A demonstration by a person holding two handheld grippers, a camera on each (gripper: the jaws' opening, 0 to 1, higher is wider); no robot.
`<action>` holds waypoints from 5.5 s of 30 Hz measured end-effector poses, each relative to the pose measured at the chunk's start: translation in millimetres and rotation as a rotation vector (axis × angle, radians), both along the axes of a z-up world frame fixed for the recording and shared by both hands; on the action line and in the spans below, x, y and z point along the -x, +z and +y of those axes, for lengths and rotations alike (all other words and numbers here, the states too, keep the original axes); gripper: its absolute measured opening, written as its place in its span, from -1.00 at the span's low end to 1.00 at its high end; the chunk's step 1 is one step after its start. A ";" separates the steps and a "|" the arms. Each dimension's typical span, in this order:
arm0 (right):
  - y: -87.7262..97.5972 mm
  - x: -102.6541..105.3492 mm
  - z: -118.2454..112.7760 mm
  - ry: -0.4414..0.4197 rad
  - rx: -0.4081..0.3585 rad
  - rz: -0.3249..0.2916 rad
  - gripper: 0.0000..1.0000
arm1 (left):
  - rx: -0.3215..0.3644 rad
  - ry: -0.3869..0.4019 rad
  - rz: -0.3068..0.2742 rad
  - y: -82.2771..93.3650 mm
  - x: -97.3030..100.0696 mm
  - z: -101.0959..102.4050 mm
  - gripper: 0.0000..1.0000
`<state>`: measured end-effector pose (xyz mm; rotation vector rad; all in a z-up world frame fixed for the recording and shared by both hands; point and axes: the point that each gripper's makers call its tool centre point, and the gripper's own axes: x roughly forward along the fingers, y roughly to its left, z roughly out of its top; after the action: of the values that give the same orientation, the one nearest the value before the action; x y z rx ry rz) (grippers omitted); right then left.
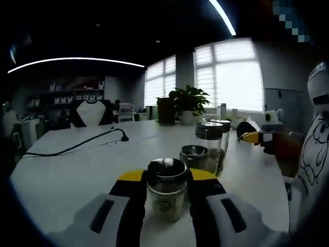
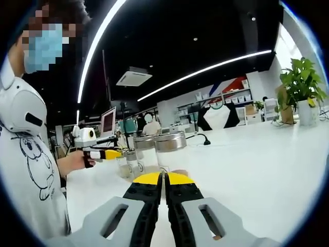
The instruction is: Rotate the seasoning bottle until the label or dispensing opening points toward the visible target arrow and the bottle remains upright within the marked orientation range
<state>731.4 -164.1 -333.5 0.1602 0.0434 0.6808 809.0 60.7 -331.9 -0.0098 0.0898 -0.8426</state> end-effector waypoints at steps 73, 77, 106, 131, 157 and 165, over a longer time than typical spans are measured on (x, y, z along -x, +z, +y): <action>-2.6 4.2 9.2 0.039 0.012 0.002 -1.00 | -0.055 -0.311 -0.031 3.9 -0.5 -6.8 -0.36; -1.9 3.5 8.5 0.032 0.007 0.000 -1.00 | -0.057 -0.268 -0.038 4.1 0.2 -6.0 -0.36; -3.0 1.0 -1.8 0.005 -0.007 0.006 -1.00 | 0.004 -0.079 -0.045 13.8 -1.0 -0.8 -0.16; -9.1 14.9 13.5 0.110 0.100 -0.005 -1.00 | 0.023 -0.357 0.024 19.0 -1.1 4.5 -0.09; -9.8 17.9 16.6 0.123 0.115 -0.009 -1.00 | -0.054 -0.445 0.036 2.2 -1.4 -4.6 -0.37; -10.4 17.5 14.1 0.117 0.110 -0.009 -1.00 | -0.061 -0.426 0.035 1.5 -0.1 -2.4 -0.38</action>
<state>714.0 -150.0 -343.9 0.0491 0.0813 0.7937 809.1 58.4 -330.4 0.0538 0.1537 -1.2656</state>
